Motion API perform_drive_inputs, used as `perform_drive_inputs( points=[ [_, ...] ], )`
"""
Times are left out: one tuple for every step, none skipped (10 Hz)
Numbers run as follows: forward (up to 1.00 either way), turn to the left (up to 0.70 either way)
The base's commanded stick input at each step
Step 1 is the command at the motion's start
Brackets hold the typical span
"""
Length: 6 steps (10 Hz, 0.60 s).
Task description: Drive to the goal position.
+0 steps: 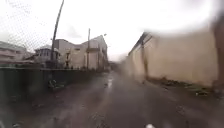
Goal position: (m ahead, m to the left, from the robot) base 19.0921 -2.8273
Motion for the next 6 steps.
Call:
perform_drive_inputs(
  points=[
    [0.5, 0.07],
    [0.5, 0.07],
    [0.5, 0.07],
    [0.5, 0.07],
    [0.5, 0.07],
    [0.5, 0.07]
  ],
)
